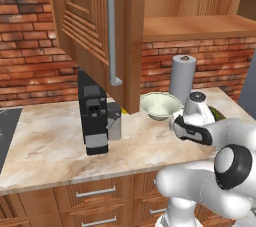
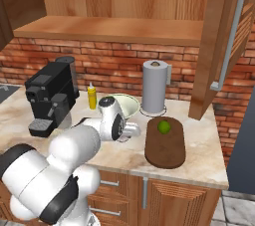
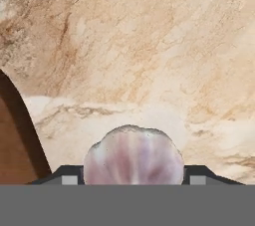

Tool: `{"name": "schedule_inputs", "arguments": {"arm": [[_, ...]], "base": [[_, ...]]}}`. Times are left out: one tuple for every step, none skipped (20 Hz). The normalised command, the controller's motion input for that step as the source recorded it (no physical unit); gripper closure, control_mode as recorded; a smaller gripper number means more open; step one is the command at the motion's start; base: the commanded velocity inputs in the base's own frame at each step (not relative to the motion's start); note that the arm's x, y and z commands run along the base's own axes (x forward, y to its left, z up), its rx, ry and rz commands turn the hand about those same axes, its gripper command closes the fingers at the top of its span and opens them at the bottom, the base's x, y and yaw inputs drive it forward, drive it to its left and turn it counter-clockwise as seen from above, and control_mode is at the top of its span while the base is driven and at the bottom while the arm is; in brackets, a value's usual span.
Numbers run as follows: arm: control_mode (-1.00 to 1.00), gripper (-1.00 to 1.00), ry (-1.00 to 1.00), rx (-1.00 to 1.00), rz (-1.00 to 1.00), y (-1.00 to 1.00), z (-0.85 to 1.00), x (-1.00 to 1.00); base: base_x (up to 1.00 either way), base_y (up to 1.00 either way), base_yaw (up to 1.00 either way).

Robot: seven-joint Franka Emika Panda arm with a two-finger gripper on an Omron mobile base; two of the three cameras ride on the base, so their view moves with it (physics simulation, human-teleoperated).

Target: Open the cabinet. Place the bowl and condiment on the counter. Then place the lime and garlic on the cutting board.

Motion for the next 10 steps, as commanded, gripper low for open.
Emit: {"name": "schedule_inputs", "arguments": {"arm": [[-1.0, 1.0, 0.0, 0.0, -0.03, -0.29, 1.0, -0.48], [-1.0, 1.0, 0.0, 0.0, -0.02, -0.51, 1.0, -0.42], [-1.0, 1.0, 0.0, 0.0, -0.05, -0.64, 0.65, -0.35], [-1.0, 1.0, 0.0, 0.0, -0.04, -0.8, 0.62, -0.34], [-1.0, 1.0, 0.0, 0.0, -0.04, -0.78, 0.63, -0.36], [-1.0, 1.0, 0.0, 0.0, -0.04, -0.88, 0.56, -0.45], [-1.0, 1.0, 0.0, 0.0, -0.03, -0.96, 0.55, -0.49], [-1.0, 1.0, 0.0, 0.0, -0.05, -0.89, 0.44, -0.44], [-1.0, 1.0, 0.0, 0.0, -0.05, -0.91, 0.39, -0.44], [-1.0, 1.0, 0.0, 0.0, -0.04, -0.84, 0.19, -0.3]], "base": [[0.0, 0.0, 0.0], [0.0, 0.0, 0.0], [0.0, 0.0, 0.0], [0.0, 0.0, 0.0], [0.0, 0.0, 0.0], [0.0, 0.0, 0.0], [0.0, 0.0, 0.0], [0.0, 0.0, 0.0], [0.0, 0.0, 0.0], [0.0, 0.0, 0.0]]}}
